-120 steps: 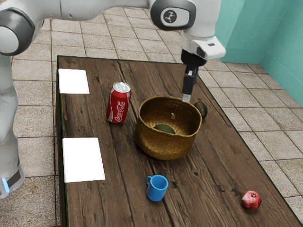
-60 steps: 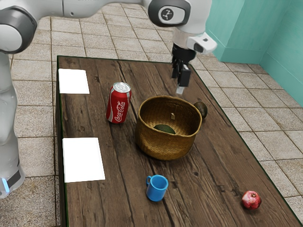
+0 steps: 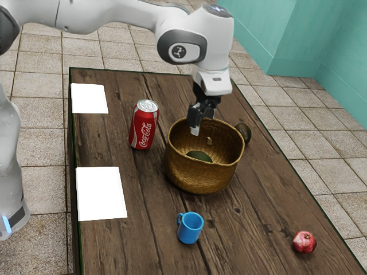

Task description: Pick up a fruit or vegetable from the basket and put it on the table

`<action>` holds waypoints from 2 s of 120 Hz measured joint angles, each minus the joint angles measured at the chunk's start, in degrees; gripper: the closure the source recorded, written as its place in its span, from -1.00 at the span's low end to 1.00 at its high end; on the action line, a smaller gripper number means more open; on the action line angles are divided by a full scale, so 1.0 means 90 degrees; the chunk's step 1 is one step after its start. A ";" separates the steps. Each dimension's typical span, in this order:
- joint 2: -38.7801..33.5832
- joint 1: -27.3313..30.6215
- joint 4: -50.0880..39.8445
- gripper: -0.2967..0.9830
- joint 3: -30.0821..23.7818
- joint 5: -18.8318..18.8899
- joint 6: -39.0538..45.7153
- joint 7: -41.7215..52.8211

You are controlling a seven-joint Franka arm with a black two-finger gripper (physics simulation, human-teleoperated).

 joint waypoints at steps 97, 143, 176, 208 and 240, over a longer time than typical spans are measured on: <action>0.0168 -0.0045 -0.0888 -0.54 0.0015 -0.0079 0.1328 0.1997; 0.0409 -0.0046 -0.0950 -0.54 0.0005 -0.0128 0.1394 0.2273; 0.0647 -0.0046 -0.0851 -0.54 0.0005 -0.0140 0.1376 0.2388; 0.0940 -0.0133 -0.0773 -0.54 -0.0004 -0.0168 0.1420 0.2455; 0.1426 -0.0231 -0.0498 -0.26 0.0031 -0.0169 0.1445 0.2492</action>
